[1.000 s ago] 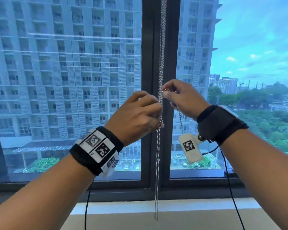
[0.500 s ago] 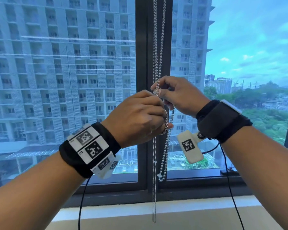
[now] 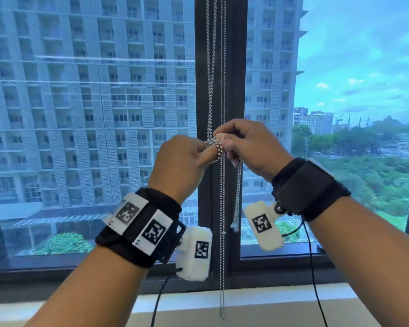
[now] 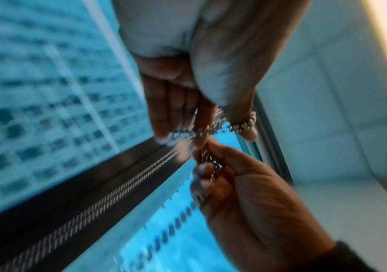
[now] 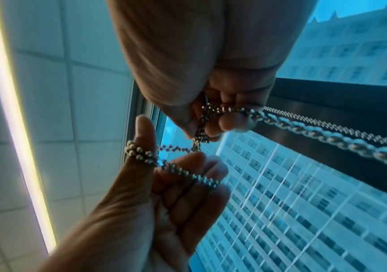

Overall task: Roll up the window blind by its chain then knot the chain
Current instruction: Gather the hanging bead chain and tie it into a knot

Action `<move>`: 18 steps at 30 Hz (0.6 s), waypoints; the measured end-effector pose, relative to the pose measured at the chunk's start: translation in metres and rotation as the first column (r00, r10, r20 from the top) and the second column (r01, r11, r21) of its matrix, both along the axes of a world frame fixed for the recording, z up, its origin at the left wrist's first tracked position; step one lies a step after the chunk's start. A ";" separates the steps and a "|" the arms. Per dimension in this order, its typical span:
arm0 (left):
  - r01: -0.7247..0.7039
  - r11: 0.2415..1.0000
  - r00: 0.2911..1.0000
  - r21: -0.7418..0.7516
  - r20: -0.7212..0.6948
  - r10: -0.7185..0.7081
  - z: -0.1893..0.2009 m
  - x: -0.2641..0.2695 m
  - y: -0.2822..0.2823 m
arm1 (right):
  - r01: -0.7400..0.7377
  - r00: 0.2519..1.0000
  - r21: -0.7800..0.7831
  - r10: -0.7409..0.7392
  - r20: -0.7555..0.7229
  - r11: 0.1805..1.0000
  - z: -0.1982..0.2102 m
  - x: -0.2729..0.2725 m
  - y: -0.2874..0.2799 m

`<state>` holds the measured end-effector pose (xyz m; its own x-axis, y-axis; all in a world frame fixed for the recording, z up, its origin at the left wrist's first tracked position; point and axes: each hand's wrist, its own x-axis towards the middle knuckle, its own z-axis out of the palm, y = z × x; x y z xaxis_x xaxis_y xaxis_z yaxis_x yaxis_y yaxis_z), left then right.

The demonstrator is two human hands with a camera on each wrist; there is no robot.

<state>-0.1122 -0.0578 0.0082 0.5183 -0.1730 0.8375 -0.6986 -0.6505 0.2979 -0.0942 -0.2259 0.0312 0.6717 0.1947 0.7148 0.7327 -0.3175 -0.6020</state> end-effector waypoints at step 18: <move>0.097 0.964 0.982 -0.249 -0.131 -0.133 -0.034 0.009 -0.016 | -0.272 0.907 0.342 0.358 -0.222 0.900 -0.034 -0.002 -0.002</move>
